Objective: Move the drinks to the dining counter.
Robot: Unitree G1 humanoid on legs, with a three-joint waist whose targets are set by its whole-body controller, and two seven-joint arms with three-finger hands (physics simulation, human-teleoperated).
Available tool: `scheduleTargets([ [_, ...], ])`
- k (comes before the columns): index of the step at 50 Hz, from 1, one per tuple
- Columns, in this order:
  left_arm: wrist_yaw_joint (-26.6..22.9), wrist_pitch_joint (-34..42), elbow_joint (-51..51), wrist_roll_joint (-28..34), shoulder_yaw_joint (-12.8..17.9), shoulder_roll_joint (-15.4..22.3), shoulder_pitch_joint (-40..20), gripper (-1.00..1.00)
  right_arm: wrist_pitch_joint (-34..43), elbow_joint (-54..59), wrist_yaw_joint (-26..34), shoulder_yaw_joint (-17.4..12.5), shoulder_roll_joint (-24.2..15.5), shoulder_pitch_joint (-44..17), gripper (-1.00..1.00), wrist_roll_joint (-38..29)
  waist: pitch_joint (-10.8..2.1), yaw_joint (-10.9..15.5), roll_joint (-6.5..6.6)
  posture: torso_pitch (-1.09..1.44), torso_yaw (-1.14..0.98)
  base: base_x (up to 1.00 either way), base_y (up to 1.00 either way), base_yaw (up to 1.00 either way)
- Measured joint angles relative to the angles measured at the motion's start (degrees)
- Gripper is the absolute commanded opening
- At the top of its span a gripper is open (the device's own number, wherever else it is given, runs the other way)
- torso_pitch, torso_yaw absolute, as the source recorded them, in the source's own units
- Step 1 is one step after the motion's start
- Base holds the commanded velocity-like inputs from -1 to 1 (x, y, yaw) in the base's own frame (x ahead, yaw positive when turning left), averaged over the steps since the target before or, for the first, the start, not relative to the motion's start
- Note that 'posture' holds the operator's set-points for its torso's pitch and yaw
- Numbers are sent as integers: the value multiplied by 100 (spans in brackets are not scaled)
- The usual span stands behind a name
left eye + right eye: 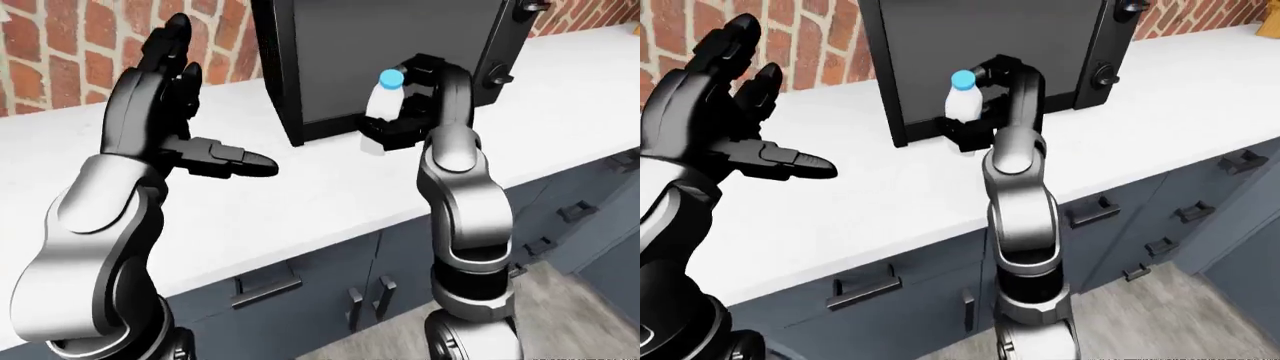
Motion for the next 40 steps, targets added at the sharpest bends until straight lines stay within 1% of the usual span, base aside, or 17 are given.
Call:
scheduleTargets([
  [1,7,15,-21,2,2,1,-8,100,-32,-30,2,11,-1,0,-97,0,21,29,66,0,0,-99,0,45],
  [2,18,47,-19,4,-42,-8,-70,100,-61,-88,3,-40,6,6,-97,15,53,74,225,0,0,-98,0,56],
  [4,34,92,-39,11,-83,15,-130,100,-97,-195,-11,-94,68,-44,-98,70,85,202,773,0,0,-92,0,82],
  [7,46,231,12,52,-27,9,-9,100,-5,-179,42,128,155,99,-98,242,60,415,854,0,0,-76,0,94],
  [10,47,306,-30,70,-19,33,-151,100,149,-65,110,154,120,49,-98,371,-50,448,771,0,0,-72,0,96],
  [13,45,223,-165,73,-22,42,-236,100,102,-261,100,102,91,10,-98,361,83,395,616,0,0,-68,0,98],
  [15,40,189,-196,76,-31,43,-235,100,22,-352,87,78,86,-22,-98,347,168,334,397,0,0,-68,0,98],
  [16,36,183,-178,78,-37,43,-243,100,3,-371,86,73,76,-50,-98,344,148,289,201,0,0,-70,0,98],
  [17,30,187,-151,70,-100,-44,-192,100,-17,-396,87,44,34,41,-98,343,155,80,227,0,0,-69,0,98],
  [20,-17,319,-57,26,-174,-49,-100,100,103,-335,77,5,54,145,-99,327,13,113,36,0,0,-64,0,100],
  [22,-14,344,-39,44,-135,-31,-156,100,138,-296,93,9,49,84,-99,348,21,144,137,0,0,-63,0,100],
  [25,6,261,-142,82,-120,-53,-149,100,106,-323,118,27,45,98,-98,378,59,137,405,0,0,-55,0,100],
  [29,-33,161,-139,62,-139,-68,-82,100,98,-279,136,24,37,117,-98,380,148,122,611,0,0,-40,0,100],
  [31,-35,135,-119,75,-87,-44,-68,100,68,-303,149,51,44,53,-98,376,111,168,773,0,0,-34,0,100],
  [34,0,147,-105,142,0,-31,67,100,30,-418,214,211,134,85,-98,418,55,275,658,0,0,-33,0,100],
  [36,21,183,-110,172,1,-34,6,100,22,-393,279,246,132,25,-98,477,9,284,501,0,0,-32,0,100],
  [40,18,101,-104,170,-63,-57,-4,100,-19,-400,302,196,115,0,-98,481,144,264,255,0,0,-32,0,100],
])
